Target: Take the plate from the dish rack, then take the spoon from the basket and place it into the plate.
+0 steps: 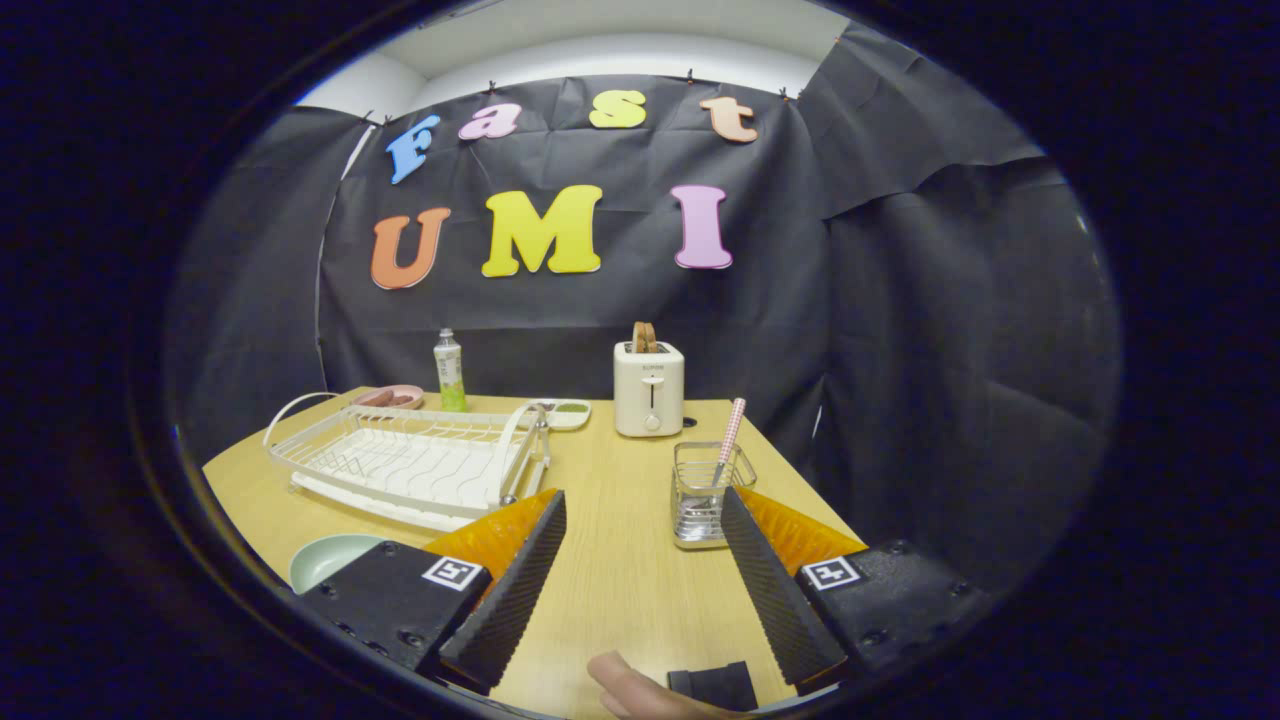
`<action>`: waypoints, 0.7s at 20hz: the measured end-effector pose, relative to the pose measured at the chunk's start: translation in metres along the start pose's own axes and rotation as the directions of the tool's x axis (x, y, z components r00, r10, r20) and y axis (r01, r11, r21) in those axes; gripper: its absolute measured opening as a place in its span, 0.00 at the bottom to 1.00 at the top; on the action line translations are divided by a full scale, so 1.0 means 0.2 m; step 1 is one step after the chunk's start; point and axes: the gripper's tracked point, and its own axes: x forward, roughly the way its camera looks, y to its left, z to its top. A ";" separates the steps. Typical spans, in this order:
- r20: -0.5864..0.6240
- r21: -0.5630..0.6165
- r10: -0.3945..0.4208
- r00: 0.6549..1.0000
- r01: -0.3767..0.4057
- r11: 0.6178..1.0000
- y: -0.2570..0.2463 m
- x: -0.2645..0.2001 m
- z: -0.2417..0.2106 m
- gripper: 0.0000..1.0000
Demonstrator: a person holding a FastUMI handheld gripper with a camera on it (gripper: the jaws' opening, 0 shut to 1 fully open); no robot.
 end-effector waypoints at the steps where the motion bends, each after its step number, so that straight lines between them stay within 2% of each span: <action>1: -0.002 0.007 0.004 1.000 -0.004 1.000 -0.02 0.03 0.01 1.00; 4: 0.005 0.031 -0.005 1.000 0.005 1.000 -0.09 0.14 0.03 1.00; 7: 0.005 0.058 0.021 1.000 -0.021 0.998 -0.12 0.22 0.05 1.00; 14: 0.054 0.088 -0.029 0.998 0.024 0.996 -0.23 0.51 0.20 1.00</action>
